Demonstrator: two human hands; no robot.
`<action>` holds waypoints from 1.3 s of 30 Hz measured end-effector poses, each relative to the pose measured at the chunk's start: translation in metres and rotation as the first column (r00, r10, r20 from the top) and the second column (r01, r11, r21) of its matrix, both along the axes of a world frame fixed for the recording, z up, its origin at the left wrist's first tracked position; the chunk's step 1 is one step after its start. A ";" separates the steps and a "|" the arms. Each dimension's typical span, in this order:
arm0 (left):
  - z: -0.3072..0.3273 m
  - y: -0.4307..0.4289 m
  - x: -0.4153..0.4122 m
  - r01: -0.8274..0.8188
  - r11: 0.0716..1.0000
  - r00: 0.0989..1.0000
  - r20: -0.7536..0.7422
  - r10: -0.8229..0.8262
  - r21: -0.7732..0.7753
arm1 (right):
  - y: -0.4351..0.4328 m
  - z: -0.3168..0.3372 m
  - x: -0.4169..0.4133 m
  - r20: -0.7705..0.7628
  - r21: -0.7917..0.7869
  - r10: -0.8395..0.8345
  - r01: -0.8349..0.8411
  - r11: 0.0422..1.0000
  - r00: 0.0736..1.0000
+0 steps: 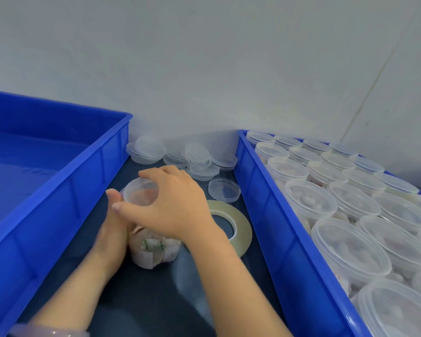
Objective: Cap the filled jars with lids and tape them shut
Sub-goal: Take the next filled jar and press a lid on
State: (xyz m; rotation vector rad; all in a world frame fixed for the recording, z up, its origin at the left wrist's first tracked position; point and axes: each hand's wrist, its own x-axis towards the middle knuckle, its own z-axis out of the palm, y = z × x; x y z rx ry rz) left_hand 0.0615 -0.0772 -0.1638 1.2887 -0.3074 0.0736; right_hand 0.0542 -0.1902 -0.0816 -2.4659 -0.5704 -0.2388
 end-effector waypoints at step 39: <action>0.001 -0.022 -0.021 -0.505 0.705 0.852 0.156 0.500 0.497 | 0.010 -0.012 -0.002 0.103 -0.001 -0.167 0.168 0.986 0.981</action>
